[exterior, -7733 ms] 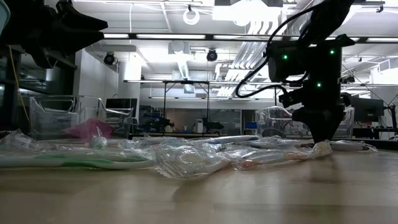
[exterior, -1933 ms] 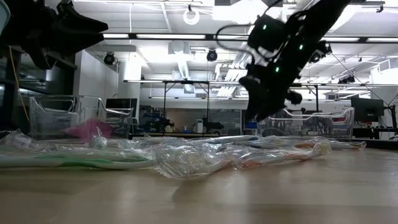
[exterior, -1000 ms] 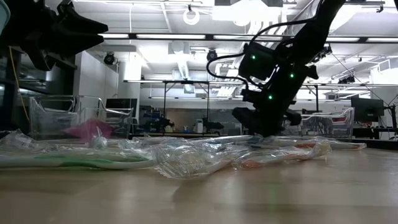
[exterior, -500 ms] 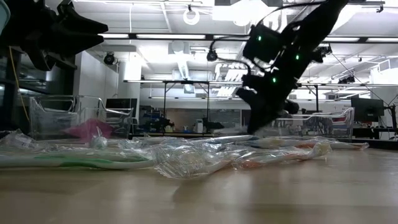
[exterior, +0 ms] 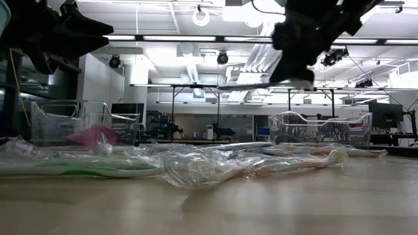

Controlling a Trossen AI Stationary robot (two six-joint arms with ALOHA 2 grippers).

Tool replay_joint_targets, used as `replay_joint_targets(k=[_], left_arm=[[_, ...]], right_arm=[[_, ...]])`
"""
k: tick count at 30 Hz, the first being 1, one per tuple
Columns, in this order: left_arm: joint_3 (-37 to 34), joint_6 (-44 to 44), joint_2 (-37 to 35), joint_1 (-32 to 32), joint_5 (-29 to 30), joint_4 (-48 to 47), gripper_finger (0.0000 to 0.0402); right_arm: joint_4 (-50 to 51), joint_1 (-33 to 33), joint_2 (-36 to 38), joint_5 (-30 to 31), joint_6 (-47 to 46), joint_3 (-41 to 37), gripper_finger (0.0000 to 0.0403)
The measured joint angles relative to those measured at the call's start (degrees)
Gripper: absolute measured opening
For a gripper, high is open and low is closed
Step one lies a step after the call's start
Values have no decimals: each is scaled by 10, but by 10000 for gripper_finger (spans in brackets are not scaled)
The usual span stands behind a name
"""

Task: Pick & Place Toothbrushes
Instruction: Put the purple toothbrush into the right transparent bin

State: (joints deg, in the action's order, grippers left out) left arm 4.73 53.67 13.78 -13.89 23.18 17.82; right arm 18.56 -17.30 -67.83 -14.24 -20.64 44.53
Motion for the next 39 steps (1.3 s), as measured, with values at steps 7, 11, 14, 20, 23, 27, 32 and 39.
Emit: replay_joint_targets(k=[7, 11, 14, 20, 23, 27, 32, 39], left_arm=[[0, 0, 0, 0, 0, 0, 203], [0, 0, 0, 0, 0, 0, 203], [0, 0, 0, 0, 0, 0, 203], [0, 0, 0, 0, 0, 0, 203], [0, 0, 0, 0, 0, 0, 203], [0, 0, 0, 0, 0, 0, 203], [0, 0, 0, 0, 0, 0, 203], [0, 0, 0, 0, 0, 0, 203]], right_arm=[[91, -45, 63, -8, 20, 0, 2], [126, -66, 80, 5, 40, 0, 3], [150, -85, 91, 50, 53, 0, 3], [162, -121, 123, 105, 94, 0, 3], [177, -135, 144, 149, 135, 0, 3], [198, -150, 169, 216, 192, 0, 3], [223, -167, 176, 286, 254, 0, 3], [242, -180, 150, 378, 330, 0, 3]])
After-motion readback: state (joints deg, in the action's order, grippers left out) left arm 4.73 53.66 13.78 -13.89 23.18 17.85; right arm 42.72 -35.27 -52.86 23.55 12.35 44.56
